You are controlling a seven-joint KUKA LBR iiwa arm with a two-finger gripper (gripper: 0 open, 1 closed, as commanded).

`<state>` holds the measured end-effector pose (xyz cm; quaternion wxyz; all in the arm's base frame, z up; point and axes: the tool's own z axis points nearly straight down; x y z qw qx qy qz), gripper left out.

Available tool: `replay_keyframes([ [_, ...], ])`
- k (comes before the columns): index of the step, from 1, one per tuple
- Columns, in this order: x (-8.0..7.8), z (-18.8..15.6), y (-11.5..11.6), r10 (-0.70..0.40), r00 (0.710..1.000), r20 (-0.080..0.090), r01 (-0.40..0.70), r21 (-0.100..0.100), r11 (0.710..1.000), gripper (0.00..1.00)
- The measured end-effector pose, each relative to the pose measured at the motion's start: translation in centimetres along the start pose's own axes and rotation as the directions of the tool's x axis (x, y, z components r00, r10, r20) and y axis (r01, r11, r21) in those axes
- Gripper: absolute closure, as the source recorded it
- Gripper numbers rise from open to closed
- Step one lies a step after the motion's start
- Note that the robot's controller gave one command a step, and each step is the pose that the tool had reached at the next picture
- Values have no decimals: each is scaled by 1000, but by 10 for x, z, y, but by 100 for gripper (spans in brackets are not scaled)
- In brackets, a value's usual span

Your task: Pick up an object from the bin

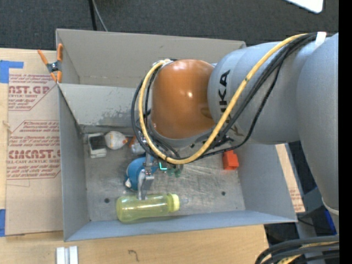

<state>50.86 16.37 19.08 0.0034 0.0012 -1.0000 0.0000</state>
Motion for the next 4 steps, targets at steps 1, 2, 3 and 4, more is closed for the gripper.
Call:
replay_keyframes([
  [1, -2, -4, -1, 2, 1000, 7, -2, -1, 1000, 0],
  [2, -84, 91, -26, -187, 979, 87, 188, -11, 982, 100],
  [3, -74, 105, -32, -187, 981, 51, 187, -4, 982, 100],
  [4, -61, 100, -21, -432, 902, 14, 432, 2, 902, 0],
])
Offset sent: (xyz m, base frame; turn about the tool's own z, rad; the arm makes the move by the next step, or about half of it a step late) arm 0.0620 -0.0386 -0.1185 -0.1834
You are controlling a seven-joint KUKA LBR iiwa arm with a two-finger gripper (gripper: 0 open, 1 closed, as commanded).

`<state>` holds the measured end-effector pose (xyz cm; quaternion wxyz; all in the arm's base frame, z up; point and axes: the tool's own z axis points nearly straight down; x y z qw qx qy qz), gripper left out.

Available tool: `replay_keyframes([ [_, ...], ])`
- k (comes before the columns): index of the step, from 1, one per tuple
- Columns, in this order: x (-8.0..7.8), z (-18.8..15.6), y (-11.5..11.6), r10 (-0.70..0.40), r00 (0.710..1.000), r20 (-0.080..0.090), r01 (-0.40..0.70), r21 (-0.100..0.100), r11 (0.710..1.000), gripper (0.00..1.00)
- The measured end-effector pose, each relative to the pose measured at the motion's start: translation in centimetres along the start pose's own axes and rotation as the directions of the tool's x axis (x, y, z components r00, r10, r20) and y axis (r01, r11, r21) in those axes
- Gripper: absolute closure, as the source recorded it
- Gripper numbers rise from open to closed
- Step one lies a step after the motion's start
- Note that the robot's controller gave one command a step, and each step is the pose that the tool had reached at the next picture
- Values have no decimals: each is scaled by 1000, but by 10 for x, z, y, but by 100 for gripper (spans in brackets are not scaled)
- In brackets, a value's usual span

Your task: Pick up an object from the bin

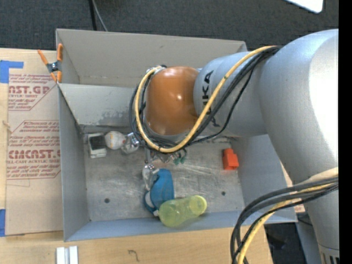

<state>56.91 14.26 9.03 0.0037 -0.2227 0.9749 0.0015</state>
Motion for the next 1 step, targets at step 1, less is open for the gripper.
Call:
replay_keyframes([
  [1, 1, 1, 0, 3, 1000, -1, -3, -1, 1000, 0],
])
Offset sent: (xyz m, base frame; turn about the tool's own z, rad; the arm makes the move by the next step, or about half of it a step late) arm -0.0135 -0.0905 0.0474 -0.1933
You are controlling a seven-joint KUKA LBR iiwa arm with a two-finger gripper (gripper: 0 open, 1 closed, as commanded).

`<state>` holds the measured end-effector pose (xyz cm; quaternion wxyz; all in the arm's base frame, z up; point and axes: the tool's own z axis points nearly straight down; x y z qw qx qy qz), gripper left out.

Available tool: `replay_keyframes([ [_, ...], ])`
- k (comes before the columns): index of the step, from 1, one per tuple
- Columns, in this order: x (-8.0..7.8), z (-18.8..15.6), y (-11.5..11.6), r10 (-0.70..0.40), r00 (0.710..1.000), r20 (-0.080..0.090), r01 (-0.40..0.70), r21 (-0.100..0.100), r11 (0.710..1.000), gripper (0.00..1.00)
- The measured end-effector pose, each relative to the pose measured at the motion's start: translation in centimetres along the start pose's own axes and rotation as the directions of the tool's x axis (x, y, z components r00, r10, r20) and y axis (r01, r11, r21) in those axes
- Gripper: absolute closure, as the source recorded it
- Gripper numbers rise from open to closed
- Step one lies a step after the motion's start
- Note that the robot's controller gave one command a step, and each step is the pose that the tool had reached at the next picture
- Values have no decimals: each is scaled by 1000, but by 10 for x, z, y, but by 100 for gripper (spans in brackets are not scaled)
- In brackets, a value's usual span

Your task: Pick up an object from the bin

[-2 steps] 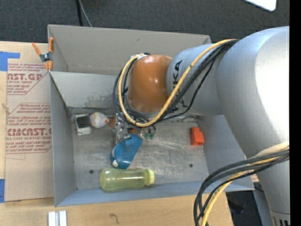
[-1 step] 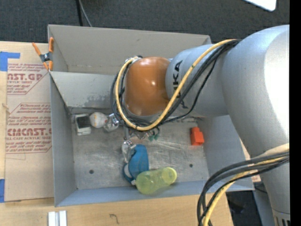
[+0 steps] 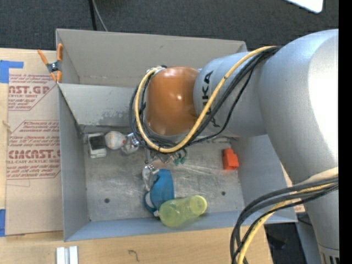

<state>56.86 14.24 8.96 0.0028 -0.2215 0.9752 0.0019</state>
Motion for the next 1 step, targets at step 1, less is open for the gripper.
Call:
replay_keyframes([
  [1, 18, -17, -23, -78, 997, -2, 78, -2, 997, 0],
])
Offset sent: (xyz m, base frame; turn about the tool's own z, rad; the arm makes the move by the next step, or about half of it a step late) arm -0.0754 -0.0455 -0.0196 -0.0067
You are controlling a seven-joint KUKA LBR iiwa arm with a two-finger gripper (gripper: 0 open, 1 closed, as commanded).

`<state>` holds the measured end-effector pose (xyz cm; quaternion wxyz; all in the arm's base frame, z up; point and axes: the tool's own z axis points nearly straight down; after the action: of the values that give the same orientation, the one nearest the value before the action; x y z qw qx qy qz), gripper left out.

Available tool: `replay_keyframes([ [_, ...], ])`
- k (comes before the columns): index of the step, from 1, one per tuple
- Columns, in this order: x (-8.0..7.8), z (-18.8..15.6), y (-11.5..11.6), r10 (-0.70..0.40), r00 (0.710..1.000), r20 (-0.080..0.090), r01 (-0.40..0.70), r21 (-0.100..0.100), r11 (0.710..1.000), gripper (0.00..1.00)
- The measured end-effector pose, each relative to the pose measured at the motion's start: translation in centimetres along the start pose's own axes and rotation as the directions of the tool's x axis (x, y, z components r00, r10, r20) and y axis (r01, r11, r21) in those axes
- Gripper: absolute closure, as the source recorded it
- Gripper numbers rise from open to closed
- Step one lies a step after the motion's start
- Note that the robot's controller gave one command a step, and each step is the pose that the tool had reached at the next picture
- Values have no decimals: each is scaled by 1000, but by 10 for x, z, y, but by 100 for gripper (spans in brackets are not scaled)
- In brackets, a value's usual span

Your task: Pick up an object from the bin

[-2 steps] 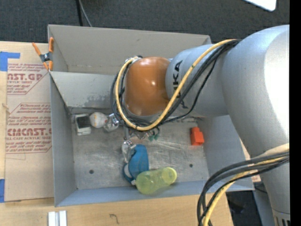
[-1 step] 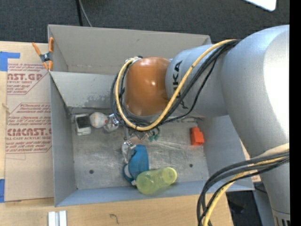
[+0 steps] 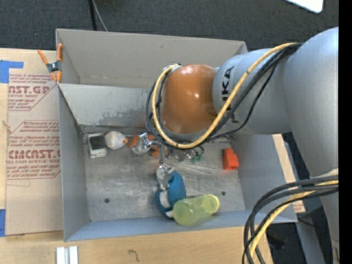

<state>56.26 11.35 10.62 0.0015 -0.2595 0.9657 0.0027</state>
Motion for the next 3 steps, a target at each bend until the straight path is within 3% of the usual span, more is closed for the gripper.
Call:
replay_keyframes([
  [1, 67, 33, 21, 71, 997, -1, -71, 4, 997, 100],
  [2, 65, 34, 20, 72, 997, 10, -72, 6, 997, 0],
  [3, 65, 34, 20, 72, 997, 10, -72, 6, 997, 0],
])
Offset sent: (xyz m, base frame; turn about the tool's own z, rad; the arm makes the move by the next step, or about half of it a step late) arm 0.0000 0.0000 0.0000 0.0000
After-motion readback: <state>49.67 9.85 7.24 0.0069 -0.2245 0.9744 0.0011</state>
